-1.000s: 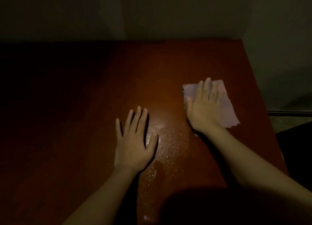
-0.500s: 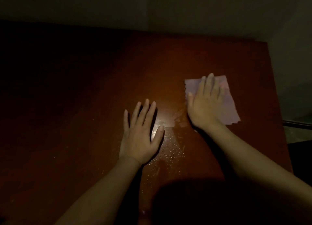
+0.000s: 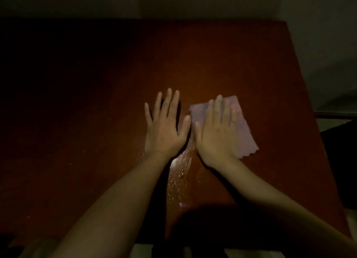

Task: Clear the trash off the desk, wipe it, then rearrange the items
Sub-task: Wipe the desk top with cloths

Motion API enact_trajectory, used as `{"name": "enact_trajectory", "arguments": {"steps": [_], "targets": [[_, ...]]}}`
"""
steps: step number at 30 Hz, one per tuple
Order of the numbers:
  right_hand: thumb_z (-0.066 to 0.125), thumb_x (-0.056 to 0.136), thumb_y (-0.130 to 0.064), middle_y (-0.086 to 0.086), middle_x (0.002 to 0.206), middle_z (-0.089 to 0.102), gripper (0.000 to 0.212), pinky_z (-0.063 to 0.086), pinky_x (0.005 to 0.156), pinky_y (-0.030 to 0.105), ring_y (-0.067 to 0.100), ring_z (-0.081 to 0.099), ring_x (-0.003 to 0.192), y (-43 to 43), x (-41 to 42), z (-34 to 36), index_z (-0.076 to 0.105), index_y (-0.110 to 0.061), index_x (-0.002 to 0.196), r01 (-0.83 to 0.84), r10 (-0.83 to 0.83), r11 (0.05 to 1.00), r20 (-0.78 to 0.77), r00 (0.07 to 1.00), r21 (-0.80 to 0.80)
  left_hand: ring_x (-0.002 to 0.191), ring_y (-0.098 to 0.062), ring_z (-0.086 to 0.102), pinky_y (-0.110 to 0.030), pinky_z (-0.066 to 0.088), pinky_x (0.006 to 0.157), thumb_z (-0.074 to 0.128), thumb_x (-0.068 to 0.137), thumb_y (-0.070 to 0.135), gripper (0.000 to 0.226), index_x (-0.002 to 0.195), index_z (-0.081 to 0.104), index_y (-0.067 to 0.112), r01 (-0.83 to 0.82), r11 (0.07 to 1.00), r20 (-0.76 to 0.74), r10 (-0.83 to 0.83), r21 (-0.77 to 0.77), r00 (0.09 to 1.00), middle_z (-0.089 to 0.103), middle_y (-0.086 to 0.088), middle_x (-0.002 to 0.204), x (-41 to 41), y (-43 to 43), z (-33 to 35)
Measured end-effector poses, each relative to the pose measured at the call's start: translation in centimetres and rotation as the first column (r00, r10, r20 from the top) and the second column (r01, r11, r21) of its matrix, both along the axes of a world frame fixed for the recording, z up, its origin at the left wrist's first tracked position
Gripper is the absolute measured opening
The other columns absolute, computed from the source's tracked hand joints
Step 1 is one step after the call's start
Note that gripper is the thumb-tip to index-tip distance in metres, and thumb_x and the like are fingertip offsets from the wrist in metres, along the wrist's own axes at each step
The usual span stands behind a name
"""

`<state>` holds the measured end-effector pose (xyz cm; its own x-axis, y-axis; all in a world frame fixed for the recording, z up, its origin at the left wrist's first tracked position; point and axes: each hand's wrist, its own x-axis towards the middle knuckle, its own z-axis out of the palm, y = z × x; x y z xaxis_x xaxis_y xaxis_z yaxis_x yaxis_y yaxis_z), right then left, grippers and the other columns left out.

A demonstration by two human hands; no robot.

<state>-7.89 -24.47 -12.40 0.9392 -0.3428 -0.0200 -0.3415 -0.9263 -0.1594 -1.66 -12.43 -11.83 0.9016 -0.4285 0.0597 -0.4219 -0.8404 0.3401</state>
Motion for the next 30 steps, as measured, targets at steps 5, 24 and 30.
{"name": "enact_trajectory", "arguments": {"steps": [5,24,30], "targets": [[0.015,0.100,-0.046,0.017,0.156,0.015,0.064,0.006,0.115,0.044,0.030,0.008,0.146,2.6,-11.2,-0.1,0.019,-0.004,0.148,-0.217,0.217,0.974,-0.005,0.976,-0.063,0.148,-0.015,-0.006,-0.046,-0.015,0.117,0.015,0.096,0.051,0.065,0.153,0.003,0.024,0.118,0.993,0.038,-0.118,-0.012,0.992,0.006,0.002,0.161,-2.5,2.7,-0.3],[0.006,0.101,-0.045,0.014,0.158,0.009,0.062,-0.001,0.117,0.036,0.022,-0.001,0.147,3.4,-15.6,0.5,0.010,-0.007,0.149,-0.045,0.044,0.998,-0.053,0.998,-0.032,0.147,-0.011,-0.006,-0.048,-0.015,0.117,0.009,0.095,0.052,0.065,0.153,0.007,0.023,0.092,0.996,0.012,-0.092,-0.001,0.996,0.007,0.005,0.161,-6.1,9.1,0.0],[-0.012,0.089,-0.049,0.015,0.157,-0.014,0.075,-0.013,0.117,0.038,0.024,-0.017,0.145,1.6,-4.2,0.1,-0.007,-0.006,0.149,0.129,-0.128,0.992,-0.026,0.991,0.003,0.147,-0.011,-0.008,-0.043,-0.020,0.115,0.008,0.095,0.052,0.064,0.153,0.006,0.026,0.091,0.996,0.034,-0.090,-0.020,0.995,0.004,0.006,0.160,-3.0,7.8,-0.3]]}}
